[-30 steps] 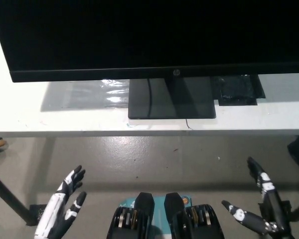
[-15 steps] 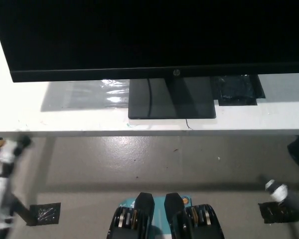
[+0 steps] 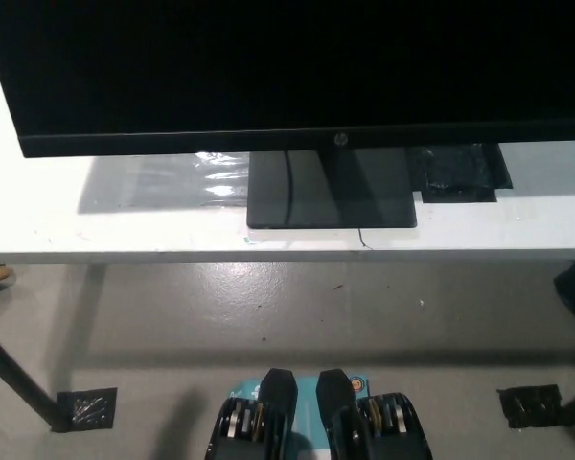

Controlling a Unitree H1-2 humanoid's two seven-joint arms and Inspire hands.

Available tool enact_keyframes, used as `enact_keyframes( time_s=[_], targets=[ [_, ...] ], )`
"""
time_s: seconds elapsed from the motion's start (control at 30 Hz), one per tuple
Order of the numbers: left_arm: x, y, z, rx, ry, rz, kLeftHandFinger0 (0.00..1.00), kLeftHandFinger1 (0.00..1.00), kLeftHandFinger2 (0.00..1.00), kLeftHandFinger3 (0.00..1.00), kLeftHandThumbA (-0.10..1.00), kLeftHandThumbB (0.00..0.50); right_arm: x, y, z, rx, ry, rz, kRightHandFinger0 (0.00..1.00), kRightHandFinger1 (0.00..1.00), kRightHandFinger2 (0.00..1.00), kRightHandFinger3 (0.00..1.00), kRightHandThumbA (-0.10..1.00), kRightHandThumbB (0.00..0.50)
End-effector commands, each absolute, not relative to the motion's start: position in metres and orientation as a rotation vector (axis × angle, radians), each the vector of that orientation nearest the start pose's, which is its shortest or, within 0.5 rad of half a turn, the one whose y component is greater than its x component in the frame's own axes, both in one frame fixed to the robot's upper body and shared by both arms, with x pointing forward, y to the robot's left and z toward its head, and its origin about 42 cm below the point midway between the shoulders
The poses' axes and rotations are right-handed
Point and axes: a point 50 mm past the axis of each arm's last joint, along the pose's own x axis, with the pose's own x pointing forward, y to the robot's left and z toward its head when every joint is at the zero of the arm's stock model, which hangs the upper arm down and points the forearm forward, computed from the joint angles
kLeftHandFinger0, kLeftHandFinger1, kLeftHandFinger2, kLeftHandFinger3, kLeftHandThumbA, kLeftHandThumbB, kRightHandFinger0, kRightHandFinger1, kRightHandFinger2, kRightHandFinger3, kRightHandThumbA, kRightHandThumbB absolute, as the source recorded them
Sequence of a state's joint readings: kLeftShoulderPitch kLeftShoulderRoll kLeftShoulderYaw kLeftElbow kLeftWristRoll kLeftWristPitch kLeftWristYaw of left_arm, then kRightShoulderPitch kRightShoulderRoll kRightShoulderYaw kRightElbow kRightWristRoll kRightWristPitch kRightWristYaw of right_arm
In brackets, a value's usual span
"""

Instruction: The monitor is placed at the center of the table and the robot uses both its hand to grab the left and right sides of the monitor to tilt the angle of the monitor downwards

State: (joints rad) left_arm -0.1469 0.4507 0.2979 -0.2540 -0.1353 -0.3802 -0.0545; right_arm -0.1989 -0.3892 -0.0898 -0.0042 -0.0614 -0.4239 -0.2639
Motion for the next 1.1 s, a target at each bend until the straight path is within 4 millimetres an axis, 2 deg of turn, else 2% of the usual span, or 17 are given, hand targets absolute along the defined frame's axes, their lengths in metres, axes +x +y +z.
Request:
enact_keyframes(
  time_s=[0.0, 0.1, 0.13, 0.17, 0.2, 0.33, 0.37, 0.4, 0.43, 0.47, 0.53, 0.67, 0.73, 0.83, 1.0, 1.07],
  targets=[
    [0.305, 0.397, 0.305, 0.441, -0.807, 0.078, 1.0, 1.0, 1.0, 1.0, 1.0, 0.34, 0.354, -0.36, 0.243, -0.313, -0.729, -0.162, 1.0, 1.0, 1.0, 1.0, 1.0, 0.38],
    [0.321, 0.408, 0.306, 0.48, -0.77, 0.066, 1.0, 1.0, 1.0, 1.0, 1.0, 0.314, 0.371, -0.364, 0.25, -0.298, -0.694, -0.108, 1.0, 1.0, 1.0, 1.0, 1.0, 0.42],
    [0.328, 0.412, 0.307, 0.483, -0.743, 0.062, 1.0, 1.0, 1.0, 1.0, 1.0, 0.315, 0.378, -0.367, 0.253, -0.275, -0.676, -0.078, 1.0, 1.0, 1.0, 1.0, 1.0, 0.44],
    [0.337, 0.417, 0.307, 0.481, -0.716, 0.059, 1.0, 1.0, 1.0, 1.0, 1.0, 0.305, 0.386, -0.371, 0.256, -0.259, -0.642, -0.046, 1.0, 1.0, 1.0, 1.0, 1.0, 0.482],
    [0.343, 0.419, 0.306, 0.486, -0.704, 0.062, 1.0, 1.0, 1.0, 1.0, 1.0, 0.303, 0.391, -0.374, 0.258, -0.262, -0.63, -0.028, 1.0, 1.0, 1.0, 1.0, 1.0, 0.487],
    [0.367, 0.431, 0.305, 0.504, -0.628, 0.06, 1.0, 1.0, 1.0, 1.0, 1.0, 0.371, 0.413, -0.385, 0.269, -0.267, -0.564, 0.051, 1.0, 1.0, 1.0, 1.0, 1.0, 0.5],
    [0.371, 0.433, 0.304, 0.503, -0.623, 0.059, 1.0, 1.0, 1.0, 1.0, 1.0, 0.373, 0.415, -0.386, 0.271, -0.268, -0.556, 0.059, 1.0, 1.0, 1.0, 1.0, 1.0, 0.5],
    [0.376, 0.435, 0.304, 0.53, -0.606, 0.064, 1.0, 1.0, 1.0, 1.0, 1.0, 0.408, 0.424, -0.391, 0.275, -0.284, -0.534, 0.079, 1.0, 1.0, 1.0, 1.0, 1.0, 0.5],
    [0.377, 0.435, 0.304, 0.535, -0.603, 0.065, 1.0, 1.0, 1.0, 1.0, 1.0, 0.415, 0.426, -0.392, 0.276, -0.288, -0.531, 0.085, 1.0, 1.0, 1.0, 1.0, 1.0, 0.5],
    [0.379, 0.435, 0.304, 0.545, -0.608, 0.062, 1.0, 1.0, 1.0, 1.0, 1.0, 0.392, 0.43, -0.395, 0.278, -0.295, -0.522, 0.096, 1.0, 1.0, 1.0, 1.0, 1.0, 0.5],
    [0.382, 0.436, 0.304, 0.546, -0.602, 0.056, 1.0, 1.0, 1.0, 1.0, 1.0, 0.385, 0.435, -0.399, 0.282, -0.303, -0.514, 0.103, 1.0, 1.0, 1.0, 1.0, 0.99, 0.5],
    [0.384, 0.438, 0.302, 0.555, -0.606, 0.041, 1.0, 1.0, 1.0, 1.0, 1.0, 0.381, 0.441, -0.407, 0.292, -0.309, -0.515, 0.117, 1.0, 1.0, 1.0, 1.0, 0.96, 0.5],
    [0.383, 0.438, 0.301, 0.555, -0.601, 0.041, 1.0, 1.0, 1.0, 1.0, 1.0, 0.411, 0.444, -0.41, 0.295, -0.314, -0.517, 0.118, 1.0, 1.0, 1.0, 1.0, 0.96, 0.5],
    [0.38, 0.437, 0.3, 0.545, -0.592, 0.038, 1.0, 1.0, 1.0, 1.0, 1.0, 0.424, 0.446, -0.416, 0.298, -0.329, -0.512, 0.113, 1.0, 1.0, 1.0, 1.0, 0.97, 0.498],
    [0.376, 0.438, 0.297, 0.539, -0.595, 0.03, 1.0, 1.0, 1.0, 1.0, 1.0, 0.407, 0.443, -0.423, 0.3, -0.329, -0.497, 0.099, 1.0, 1.0, 1.0, 1.0, 0.98, 0.5],
    [0.376, 0.439, 0.297, 0.53, -0.589, 0.024, 1.0, 1.0, 1.0, 1.0, 1.0, 0.418, 0.44, -0.428, 0.301, -0.338, -0.495, 0.082, 1.0, 1.0, 1.0, 1.0, 0.98, 0.5]
  ],
)
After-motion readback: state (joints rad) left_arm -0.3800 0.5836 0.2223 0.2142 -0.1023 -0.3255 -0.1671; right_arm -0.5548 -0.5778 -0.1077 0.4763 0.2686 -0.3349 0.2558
